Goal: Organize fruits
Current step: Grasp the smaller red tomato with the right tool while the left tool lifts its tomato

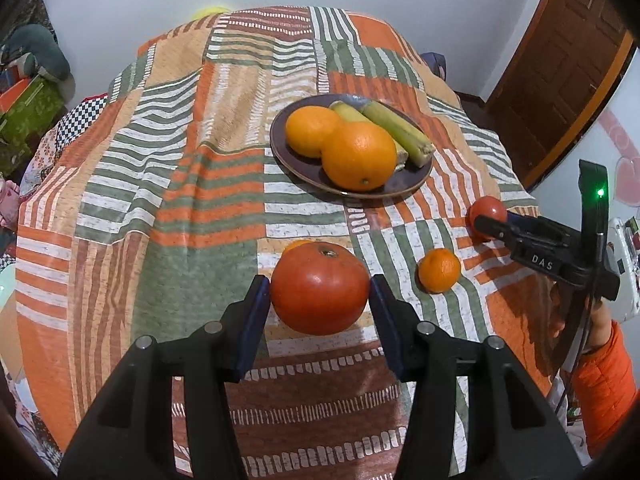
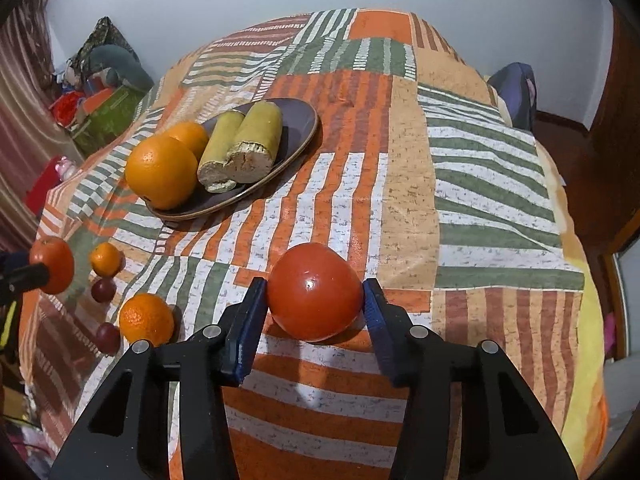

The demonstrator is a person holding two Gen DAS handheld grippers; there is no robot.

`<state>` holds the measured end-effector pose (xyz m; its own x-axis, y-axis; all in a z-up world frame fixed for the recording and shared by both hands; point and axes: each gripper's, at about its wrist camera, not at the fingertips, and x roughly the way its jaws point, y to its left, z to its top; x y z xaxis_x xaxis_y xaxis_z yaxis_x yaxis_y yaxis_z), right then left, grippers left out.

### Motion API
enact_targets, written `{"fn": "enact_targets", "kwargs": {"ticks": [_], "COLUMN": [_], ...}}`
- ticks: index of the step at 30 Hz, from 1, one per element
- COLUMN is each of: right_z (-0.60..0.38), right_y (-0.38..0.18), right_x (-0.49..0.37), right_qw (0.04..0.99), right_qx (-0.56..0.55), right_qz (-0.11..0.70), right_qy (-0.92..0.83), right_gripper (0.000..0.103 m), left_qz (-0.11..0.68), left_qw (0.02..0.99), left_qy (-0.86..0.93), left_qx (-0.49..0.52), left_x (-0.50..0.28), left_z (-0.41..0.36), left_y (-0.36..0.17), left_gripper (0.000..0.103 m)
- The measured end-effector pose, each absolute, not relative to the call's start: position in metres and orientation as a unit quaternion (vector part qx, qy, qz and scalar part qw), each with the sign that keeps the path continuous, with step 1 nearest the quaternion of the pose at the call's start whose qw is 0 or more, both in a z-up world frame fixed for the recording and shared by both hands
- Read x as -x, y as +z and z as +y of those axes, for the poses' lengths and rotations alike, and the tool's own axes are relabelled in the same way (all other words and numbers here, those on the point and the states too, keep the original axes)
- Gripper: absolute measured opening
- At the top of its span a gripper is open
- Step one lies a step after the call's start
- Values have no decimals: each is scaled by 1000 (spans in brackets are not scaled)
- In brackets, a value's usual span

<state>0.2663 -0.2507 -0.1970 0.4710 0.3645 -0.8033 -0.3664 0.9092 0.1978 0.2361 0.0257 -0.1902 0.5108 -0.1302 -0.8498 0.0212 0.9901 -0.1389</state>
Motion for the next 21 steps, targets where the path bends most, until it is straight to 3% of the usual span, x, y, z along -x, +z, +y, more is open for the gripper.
{"fn": "enact_targets", "kwargs": {"ticks": [21], "right_z": [-237], "right_y": [-125], "right_x": [-270], "right_qw": [894], "right_qx": [-5], "right_qz": [385], "right_qy": [228], "right_gripper": [45], "left_qz": [436], "left_qw": [898], "left_qy": [-29], "left_qx": [49], "left_x": [-255], "left_z": [43], "left_y": [-142], "left_gripper": [51]}}
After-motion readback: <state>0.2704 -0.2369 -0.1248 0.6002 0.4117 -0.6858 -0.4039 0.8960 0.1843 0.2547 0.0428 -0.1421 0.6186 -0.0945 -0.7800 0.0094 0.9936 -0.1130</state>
